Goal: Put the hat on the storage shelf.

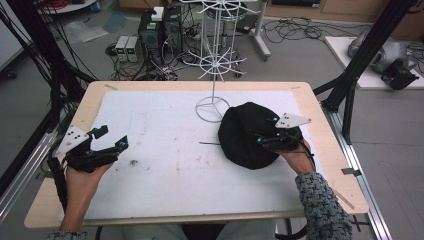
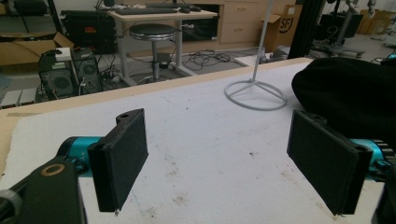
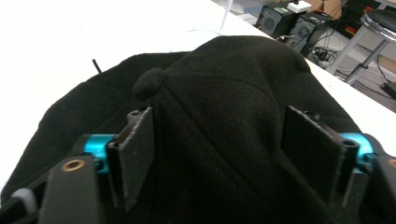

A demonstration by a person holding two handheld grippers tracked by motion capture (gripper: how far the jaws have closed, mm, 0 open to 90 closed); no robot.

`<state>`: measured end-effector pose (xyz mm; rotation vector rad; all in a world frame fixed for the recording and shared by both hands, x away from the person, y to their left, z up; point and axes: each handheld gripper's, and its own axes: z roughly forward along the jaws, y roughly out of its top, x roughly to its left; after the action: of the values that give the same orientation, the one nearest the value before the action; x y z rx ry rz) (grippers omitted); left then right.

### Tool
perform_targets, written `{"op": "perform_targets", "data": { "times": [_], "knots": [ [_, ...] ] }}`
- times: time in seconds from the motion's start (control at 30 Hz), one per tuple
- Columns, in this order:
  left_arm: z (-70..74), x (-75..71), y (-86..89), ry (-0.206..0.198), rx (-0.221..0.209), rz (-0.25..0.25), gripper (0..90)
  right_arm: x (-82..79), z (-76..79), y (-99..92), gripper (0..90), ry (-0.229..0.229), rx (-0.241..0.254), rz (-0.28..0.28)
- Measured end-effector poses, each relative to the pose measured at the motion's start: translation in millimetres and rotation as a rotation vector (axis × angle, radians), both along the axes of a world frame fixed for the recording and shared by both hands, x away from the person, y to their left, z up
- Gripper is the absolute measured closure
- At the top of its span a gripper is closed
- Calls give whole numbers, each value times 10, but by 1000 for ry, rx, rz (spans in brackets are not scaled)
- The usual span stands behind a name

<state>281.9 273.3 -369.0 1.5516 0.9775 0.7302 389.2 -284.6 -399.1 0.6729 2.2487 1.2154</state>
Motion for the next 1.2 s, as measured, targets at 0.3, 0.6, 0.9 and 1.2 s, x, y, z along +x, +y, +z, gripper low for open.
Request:
{"op": "perform_targets", "data": {
  "times": [0.3, 0.6, 0.9, 1.2],
  "knots": [
    [-4, 2, -12, 1, -1, -4, 204, 17, -16, 17, 541, -5, -64, 5],
    [-5, 4, -4, 3, -6, -2, 204, 32, -16, -5, 828, 27, -72, 8],
    [2, -3, 7, 2, -11, -1, 204, -29, 87, 8, 866, -10, -26, -30],
    [12, -7, 18, -3, -17, 2, 204, -50, 238, -4, 870, -37, 75, -102]
  ]
}}
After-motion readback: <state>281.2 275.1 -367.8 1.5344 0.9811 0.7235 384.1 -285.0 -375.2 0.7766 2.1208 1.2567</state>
